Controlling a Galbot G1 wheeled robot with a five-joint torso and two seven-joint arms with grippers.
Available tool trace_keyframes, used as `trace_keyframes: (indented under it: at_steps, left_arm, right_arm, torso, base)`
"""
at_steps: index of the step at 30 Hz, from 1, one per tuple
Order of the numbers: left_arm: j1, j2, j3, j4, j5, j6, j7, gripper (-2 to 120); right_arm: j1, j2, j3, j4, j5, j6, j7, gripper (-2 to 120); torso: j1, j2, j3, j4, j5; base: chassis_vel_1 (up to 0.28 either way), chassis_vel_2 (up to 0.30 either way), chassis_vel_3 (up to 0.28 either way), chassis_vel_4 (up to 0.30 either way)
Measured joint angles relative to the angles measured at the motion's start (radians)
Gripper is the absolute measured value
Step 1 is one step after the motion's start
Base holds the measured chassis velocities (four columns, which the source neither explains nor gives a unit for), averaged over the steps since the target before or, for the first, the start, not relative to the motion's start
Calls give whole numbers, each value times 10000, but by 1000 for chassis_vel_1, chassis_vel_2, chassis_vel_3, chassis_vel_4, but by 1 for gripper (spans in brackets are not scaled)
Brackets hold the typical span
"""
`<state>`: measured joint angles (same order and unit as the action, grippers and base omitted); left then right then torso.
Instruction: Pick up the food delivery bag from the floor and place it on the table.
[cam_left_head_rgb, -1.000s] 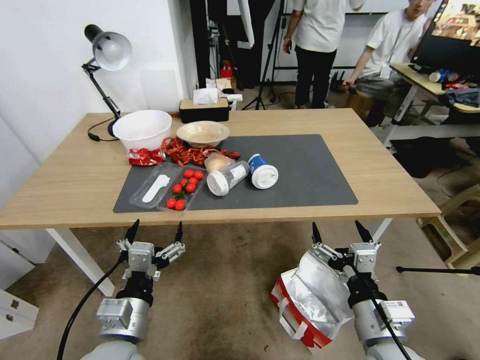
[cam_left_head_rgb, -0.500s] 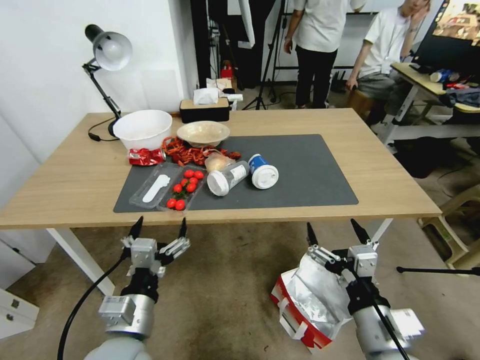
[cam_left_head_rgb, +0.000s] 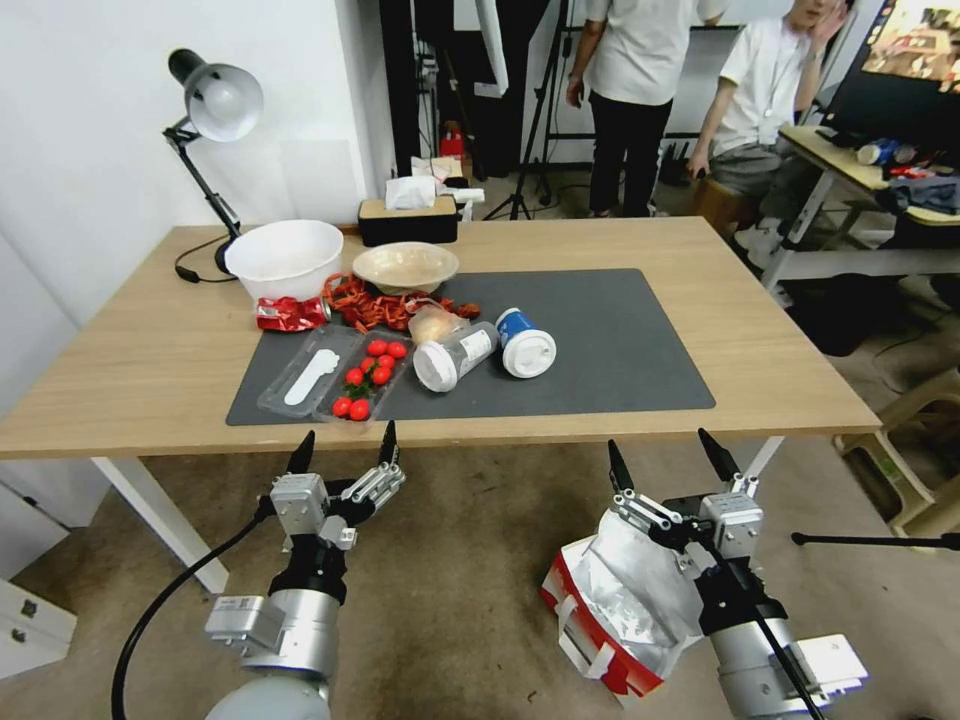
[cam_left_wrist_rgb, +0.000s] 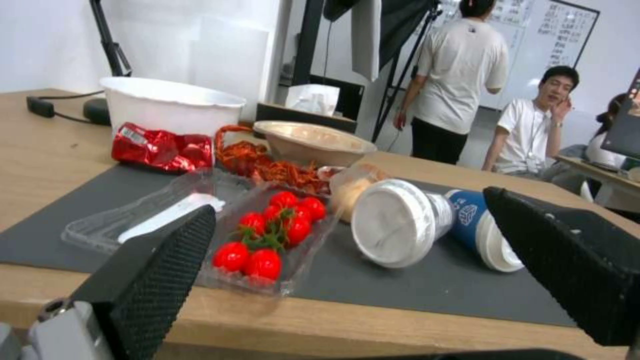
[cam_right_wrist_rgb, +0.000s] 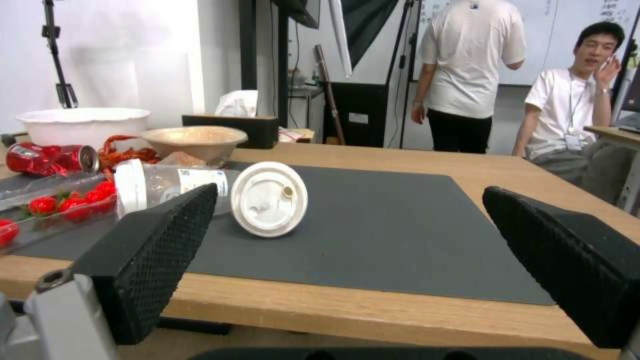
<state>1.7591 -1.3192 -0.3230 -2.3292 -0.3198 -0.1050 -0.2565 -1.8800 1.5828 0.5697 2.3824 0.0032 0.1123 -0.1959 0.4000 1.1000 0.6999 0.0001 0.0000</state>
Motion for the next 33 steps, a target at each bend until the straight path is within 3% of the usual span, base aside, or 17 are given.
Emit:
trace_keyframes:
  at_steps: [15,33]
  left_arm:
    - [120,-27,-58,39,-242,-3,-90,100]
    - [158,16,-238,327,-242,-212,170,100]
  right_arm:
    - [19,20,7,-69,0,83,-52,100]
    - [98,-69,92,-257,202,196,-164,100]
  torso:
    - [-21,-44,-18,-1,0]
    - [-418,-955,-532,-2,1]
  base:
    - [0,0,0,0]
    - [0,0,0,0]
